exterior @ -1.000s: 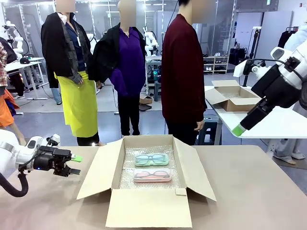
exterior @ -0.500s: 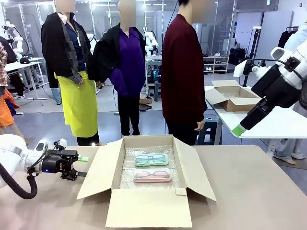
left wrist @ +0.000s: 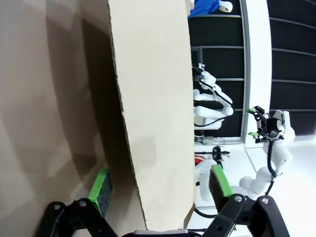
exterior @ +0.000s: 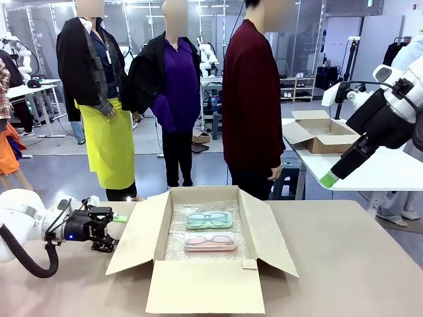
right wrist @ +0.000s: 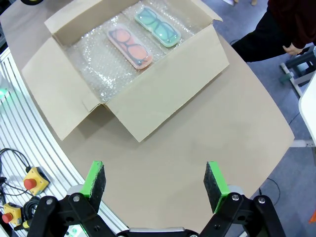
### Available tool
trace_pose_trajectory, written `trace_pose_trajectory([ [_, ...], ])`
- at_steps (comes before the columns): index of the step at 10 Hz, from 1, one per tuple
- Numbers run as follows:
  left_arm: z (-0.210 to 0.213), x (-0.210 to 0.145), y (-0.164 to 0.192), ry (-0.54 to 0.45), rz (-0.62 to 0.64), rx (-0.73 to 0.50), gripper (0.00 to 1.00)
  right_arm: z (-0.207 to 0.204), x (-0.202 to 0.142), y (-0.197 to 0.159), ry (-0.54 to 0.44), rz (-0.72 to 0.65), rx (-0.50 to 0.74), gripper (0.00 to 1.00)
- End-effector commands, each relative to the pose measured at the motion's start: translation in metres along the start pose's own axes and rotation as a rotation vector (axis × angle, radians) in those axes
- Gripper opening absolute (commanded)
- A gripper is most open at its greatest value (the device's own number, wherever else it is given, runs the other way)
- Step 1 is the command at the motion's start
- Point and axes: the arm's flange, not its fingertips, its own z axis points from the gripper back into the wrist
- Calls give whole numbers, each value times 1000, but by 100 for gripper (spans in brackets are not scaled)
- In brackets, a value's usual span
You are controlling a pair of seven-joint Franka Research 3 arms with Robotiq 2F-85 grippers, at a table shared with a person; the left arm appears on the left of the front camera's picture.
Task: Pack the glasses set securely to prepare it for shipping.
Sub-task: Position the Package Box on the left side of the table.
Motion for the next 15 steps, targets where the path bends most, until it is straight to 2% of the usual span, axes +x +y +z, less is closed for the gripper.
trace_pose_trajectory([
  [1,0,3,5,38,35,-63,100,1,2,-1,1,-1,-7,100],
  [2,1,1,5,49,24,-71,100,1,2,-1,1,-1,-7,100],
  [5,-1,-5,3,30,-10,-75,14,1,2,-1,1,-1,-7,100],
  [6,-1,-7,0,29,-18,-78,0,1,2,-1,1,-1,-7,100],
  [8,-1,-8,-2,24,-22,-75,0,1,2,-1,1,-1,-7,100],
  [9,0,-8,-2,20,-22,-71,5,1,2,-1,1,-1,-7,100],
  [10,2,-8,-4,12,-27,-63,0,1,2,-1,1,-1,-7,100],
  [15,2,-14,-22,12,-58,-73,0,1,2,-1,1,-1,-7,100],
])
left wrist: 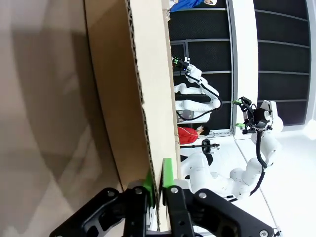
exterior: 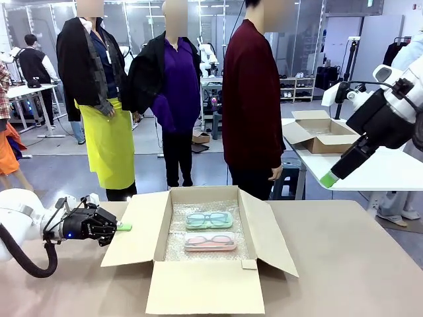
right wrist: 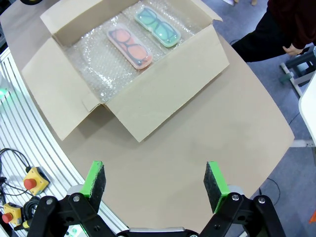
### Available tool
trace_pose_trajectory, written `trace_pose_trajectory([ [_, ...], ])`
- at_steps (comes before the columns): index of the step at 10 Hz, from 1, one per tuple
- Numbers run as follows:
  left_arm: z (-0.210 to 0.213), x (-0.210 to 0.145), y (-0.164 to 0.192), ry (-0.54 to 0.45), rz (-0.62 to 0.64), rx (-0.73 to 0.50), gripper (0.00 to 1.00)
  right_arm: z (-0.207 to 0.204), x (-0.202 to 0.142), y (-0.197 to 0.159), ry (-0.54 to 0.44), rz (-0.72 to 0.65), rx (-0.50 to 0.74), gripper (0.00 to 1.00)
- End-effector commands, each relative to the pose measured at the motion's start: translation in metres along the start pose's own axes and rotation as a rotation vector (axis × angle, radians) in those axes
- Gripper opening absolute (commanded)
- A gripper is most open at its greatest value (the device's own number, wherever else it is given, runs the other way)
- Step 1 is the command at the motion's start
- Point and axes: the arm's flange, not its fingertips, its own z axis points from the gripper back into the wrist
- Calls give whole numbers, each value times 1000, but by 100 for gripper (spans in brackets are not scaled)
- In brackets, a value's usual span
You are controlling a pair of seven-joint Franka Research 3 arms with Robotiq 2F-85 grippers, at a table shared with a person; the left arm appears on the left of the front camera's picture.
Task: Pack the glasses set securely to prepare it for shipping.
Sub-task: Position the Package Box on the left side of the table.
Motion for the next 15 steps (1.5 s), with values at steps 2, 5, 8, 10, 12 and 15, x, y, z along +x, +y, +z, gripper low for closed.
trace_pose_trajectory([
  [2,0,-17,-25,-12,-36,7,0,1,2,-1,1,-1,-7,100],
  [5,8,-15,-44,-26,-32,72,0,1,2,-1,1,-1,-7,100],
  [8,27,-10,-69,-20,-58,161,0,1,2,-1,1,-1,-7,100],
  [10,41,-7,-80,-40,-50,257,0,1,2,-1,1,-1,-7,100],
  [12,49,-8,-100,-26,-68,391,0,1,2,-1,1,-1,-7,100],
  [15,81,-15,-134,1,-101,550,0,1,2,-1,1,-1,-7,100],
])
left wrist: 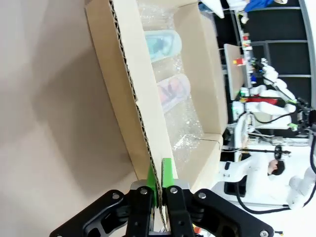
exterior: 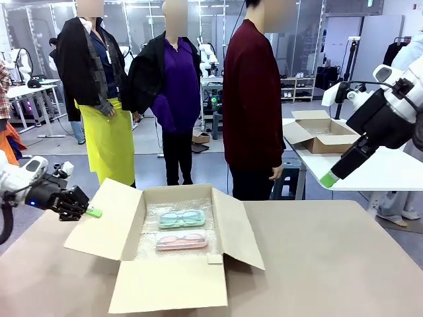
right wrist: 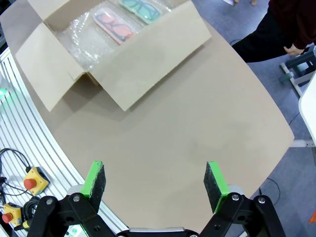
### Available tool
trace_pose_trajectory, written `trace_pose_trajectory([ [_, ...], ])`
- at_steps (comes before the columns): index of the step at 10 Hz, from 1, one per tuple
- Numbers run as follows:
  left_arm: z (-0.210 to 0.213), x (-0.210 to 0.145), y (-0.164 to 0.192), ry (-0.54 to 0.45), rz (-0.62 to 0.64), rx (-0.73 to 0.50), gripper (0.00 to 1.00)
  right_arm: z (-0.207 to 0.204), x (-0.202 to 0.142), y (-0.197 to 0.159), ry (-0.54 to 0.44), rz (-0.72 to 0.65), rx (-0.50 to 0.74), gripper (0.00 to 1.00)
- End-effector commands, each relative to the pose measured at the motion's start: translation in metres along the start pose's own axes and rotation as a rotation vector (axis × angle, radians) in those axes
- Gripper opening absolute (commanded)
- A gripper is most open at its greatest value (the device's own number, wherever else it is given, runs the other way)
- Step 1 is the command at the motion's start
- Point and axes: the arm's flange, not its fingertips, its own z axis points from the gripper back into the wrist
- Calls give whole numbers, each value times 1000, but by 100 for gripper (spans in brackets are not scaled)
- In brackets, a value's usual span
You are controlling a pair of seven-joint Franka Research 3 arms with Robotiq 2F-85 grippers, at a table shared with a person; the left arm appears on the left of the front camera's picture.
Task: Pack the glasses set securely to prepare it for shipping.
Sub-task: Position the Package Box on the left side of the table.
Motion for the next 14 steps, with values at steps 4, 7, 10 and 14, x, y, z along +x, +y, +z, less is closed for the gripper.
trace_pose_trajectory([
  [4,74,-23,-33,-17,-109,312,0,1,2,-1,1,-1,-7,100],
  [7,112,-27,-36,-65,-172,490,0,1,2,-1,1,-1,-7,100],
  [10,144,-30,-36,-102,-198,556,0,1,2,-1,1,-1,-7,100],
  [14,152,-29,-54,28,-241,639,0,1,2,-1,1,-1,-7,100],
])
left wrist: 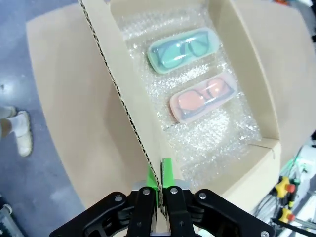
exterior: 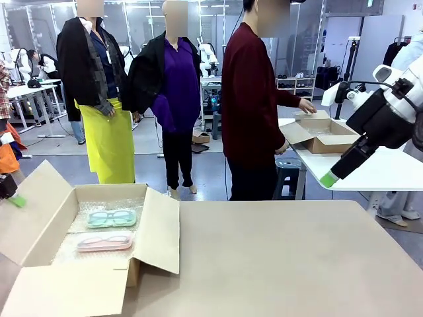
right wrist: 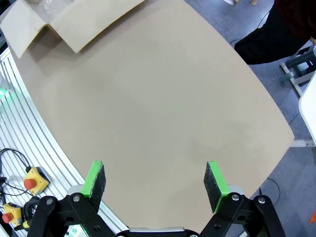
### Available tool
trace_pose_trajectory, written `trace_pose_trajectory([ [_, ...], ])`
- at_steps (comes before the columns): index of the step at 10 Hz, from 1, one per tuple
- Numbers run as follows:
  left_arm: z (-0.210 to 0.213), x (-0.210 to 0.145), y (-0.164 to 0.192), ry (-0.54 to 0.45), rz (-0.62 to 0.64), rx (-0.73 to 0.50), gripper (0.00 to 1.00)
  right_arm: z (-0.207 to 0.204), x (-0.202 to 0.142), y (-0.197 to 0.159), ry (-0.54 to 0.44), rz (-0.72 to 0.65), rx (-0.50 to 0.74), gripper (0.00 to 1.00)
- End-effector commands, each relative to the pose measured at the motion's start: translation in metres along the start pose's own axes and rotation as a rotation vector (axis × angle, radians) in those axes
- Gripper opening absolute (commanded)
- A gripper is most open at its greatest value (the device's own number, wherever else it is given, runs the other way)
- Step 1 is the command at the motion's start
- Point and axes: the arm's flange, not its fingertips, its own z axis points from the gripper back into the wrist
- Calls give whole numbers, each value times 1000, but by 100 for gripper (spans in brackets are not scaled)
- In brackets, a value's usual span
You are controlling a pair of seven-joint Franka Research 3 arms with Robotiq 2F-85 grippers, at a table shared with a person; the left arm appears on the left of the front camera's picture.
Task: Pack the glasses set securely to prepare it for shipping.
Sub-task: Position the Package Box on the left side of the table.
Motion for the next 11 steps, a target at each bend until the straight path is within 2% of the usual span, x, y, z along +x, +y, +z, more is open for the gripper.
trace_pose_trajectory([
  [1,5,6,-14,75,-20,46,0,1,2,0,0,0,-7,100],
  [4,5,18,-27,114,-7,122,0,1,2,0,0,0,-7,100],
  [5,6,18,-28,113,-8,121,0,1,2,0,0,0,-7,100],
  [6,7,19,-30,71,-15,106,0,1,2,0,0,0,-7,100],
  [7,-2,20,-23,104,-10,102,0,1,2,0,0,0,-7,100],
  [11,-2,20,-23,104,-10,102,0,1,2,0,0,0,-7,100],
])
